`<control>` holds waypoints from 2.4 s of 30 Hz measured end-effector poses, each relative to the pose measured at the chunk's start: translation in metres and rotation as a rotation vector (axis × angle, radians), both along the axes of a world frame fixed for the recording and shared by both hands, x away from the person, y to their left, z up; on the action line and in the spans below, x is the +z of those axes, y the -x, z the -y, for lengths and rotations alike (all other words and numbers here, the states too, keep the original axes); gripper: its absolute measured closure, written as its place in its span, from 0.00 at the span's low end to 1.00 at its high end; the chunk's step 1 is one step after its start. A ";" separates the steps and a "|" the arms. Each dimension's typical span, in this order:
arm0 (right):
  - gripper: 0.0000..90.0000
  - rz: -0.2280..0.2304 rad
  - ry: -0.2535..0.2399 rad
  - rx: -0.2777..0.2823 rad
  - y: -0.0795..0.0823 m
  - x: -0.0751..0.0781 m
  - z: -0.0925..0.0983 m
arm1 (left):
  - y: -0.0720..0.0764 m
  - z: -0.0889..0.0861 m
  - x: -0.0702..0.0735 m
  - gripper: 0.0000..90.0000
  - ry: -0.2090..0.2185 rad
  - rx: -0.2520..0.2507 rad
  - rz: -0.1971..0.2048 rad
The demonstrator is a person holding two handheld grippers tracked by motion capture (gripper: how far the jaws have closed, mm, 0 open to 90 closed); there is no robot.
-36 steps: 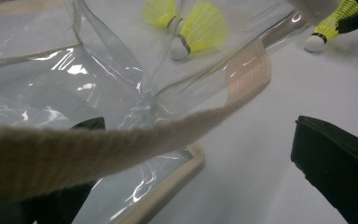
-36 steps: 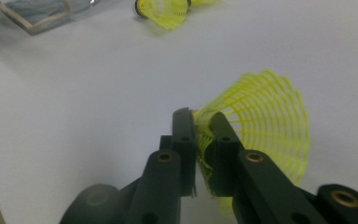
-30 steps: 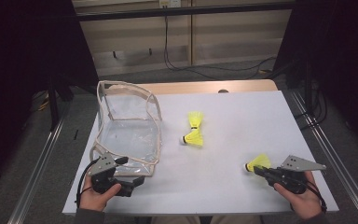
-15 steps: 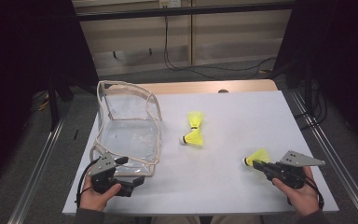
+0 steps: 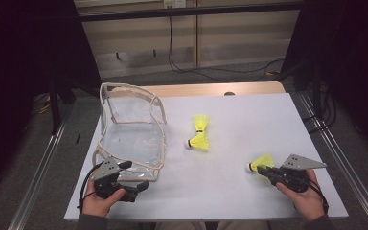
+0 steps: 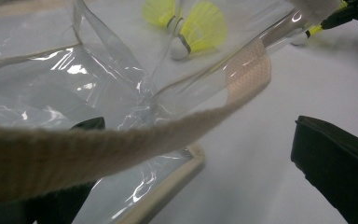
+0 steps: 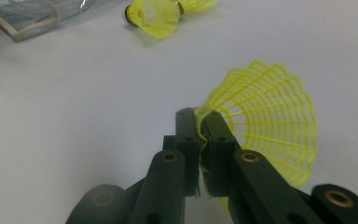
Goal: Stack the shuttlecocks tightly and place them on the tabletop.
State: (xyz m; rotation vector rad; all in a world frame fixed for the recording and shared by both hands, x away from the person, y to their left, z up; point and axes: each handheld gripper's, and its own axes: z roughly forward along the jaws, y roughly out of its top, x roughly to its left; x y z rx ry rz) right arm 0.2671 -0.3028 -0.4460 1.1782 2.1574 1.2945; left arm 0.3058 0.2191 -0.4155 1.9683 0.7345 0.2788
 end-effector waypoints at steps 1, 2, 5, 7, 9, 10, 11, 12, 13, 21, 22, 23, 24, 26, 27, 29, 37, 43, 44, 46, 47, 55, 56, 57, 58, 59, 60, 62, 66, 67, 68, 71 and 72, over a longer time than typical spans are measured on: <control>0.95 -0.007 0.006 0.006 0.000 -0.001 0.000 | 0.000 0.000 0.000 0.04 0.000 0.000 0.000; 0.95 -0.014 0.014 0.009 0.000 -0.002 0.001 | 0.000 0.000 0.000 0.04 0.000 0.000 0.000; 0.95 -0.046 0.036 0.010 0.001 -0.005 0.002 | 0.000 0.000 0.000 0.04 0.003 -0.001 -0.003; 0.95 -0.066 0.047 0.007 0.001 -0.007 0.003 | 0.000 0.000 0.000 0.04 0.002 -0.001 -0.003; 0.94 -0.082 0.062 0.012 0.000 -0.009 0.004 | 0.000 0.000 0.000 0.04 0.003 -0.001 -0.003; 0.95 -0.082 0.063 0.012 0.000 -0.009 0.004 | 0.000 0.000 0.000 0.04 0.004 -0.002 -0.003; 0.96 -0.077 0.070 0.014 0.000 -0.009 0.003 | 0.000 0.001 -0.001 0.04 0.007 -0.002 -0.002; 0.97 -0.065 0.073 0.009 0.000 -0.008 0.003 | 0.000 0.001 -0.001 0.04 0.006 -0.002 -0.002; 0.98 -0.054 0.060 0.002 0.000 -0.007 0.003 | 0.000 0.001 -0.001 0.04 0.003 -0.004 -0.002; 0.98 -0.006 -0.043 0.028 -0.006 0.000 0.001 | 0.000 0.000 -0.001 0.04 0.000 -0.006 -0.003; 0.98 -0.001 -0.050 0.028 -0.007 0.000 0.001 | 0.000 0.000 -0.001 0.04 0.000 -0.006 -0.003; 0.98 -0.001 -0.056 0.028 -0.008 0.001 0.000 | 0.000 0.000 -0.001 0.04 -0.001 -0.006 -0.003; 0.98 -0.002 -0.060 0.032 -0.010 0.001 0.000 | 0.000 0.000 -0.001 0.04 0.000 -0.006 -0.003; 0.98 -0.002 -0.073 0.032 -0.012 0.001 -0.001 | 0.000 0.000 -0.001 0.04 0.000 -0.006 -0.003; 0.98 -0.004 -0.075 0.032 -0.013 0.001 -0.001 | 0.000 0.000 -0.001 0.04 0.000 -0.006 -0.003; 0.98 -0.001 -0.073 0.032 -0.015 0.001 -0.001 | 0.000 0.000 -0.001 0.04 0.000 -0.007 -0.003; 0.98 0.007 -0.075 0.033 -0.022 0.002 -0.003 | 0.000 0.000 -0.001 0.04 -0.001 -0.006 -0.003; 0.98 0.015 -0.078 0.029 -0.028 0.003 -0.006 | 0.001 0.001 -0.001 0.04 -0.002 -0.006 -0.003; 0.98 0.017 -0.079 0.031 -0.029 0.003 -0.007 | 0.001 0.000 -0.001 0.04 -0.001 -0.006 -0.004; 0.98 0.019 -0.081 0.037 -0.030 0.004 -0.008 | 0.001 0.000 -0.001 0.04 -0.002 -0.007 -0.003; 0.98 0.020 -0.080 0.039 -0.031 0.004 -0.009 | 0.001 0.000 -0.001 0.04 -0.002 -0.007 -0.003; 0.97 0.024 -0.075 0.050 -0.037 0.006 -0.015 | 0.000 0.000 0.000 0.04 -0.002 -0.007 -0.003; 0.97 0.025 -0.079 0.051 -0.038 0.006 -0.016 | 0.000 0.000 -0.001 0.04 -0.001 -0.007 -0.003; 0.97 0.025 -0.075 0.051 -0.039 0.007 -0.017 | 0.000 0.000 -0.001 0.04 -0.001 -0.007 -0.002; 0.97 0.028 -0.077 0.053 -0.040 0.007 -0.018 | 0.000 0.000 -0.001 0.04 -0.002 -0.008 -0.002; 0.97 0.029 -0.073 0.053 -0.040 0.008 -0.018 | 0.000 0.000 -0.001 0.04 -0.002 -0.007 -0.002; 0.97 0.030 -0.072 0.056 -0.041 0.008 -0.019 | 0.000 0.000 -0.001 0.04 -0.002 -0.007 -0.002; 0.97 0.030 -0.074 0.056 -0.042 0.008 -0.020 | 0.000 0.000 -0.001 0.04 -0.002 -0.007 -0.002; 0.98 0.033 -0.077 0.057 -0.045 0.009 -0.023 | 0.000 0.000 -0.001 0.04 0.000 -0.006 -0.001; 0.98 0.033 -0.080 0.056 -0.045 0.010 -0.023 | 0.000 0.000 -0.001 0.04 0.001 -0.006 -0.001; 0.98 0.035 -0.080 0.057 -0.046 0.010 -0.024 | 0.000 0.000 -0.001 0.04 0.000 -0.006 -0.001; 0.98 0.037 -0.078 0.056 -0.047 0.010 -0.025 | 0.000 0.000 -0.001 0.04 0.000 -0.006 -0.001; 0.98 0.037 -0.077 0.056 -0.048 0.010 -0.025 | 0.000 0.000 -0.001 0.05 0.001 -0.006 -0.001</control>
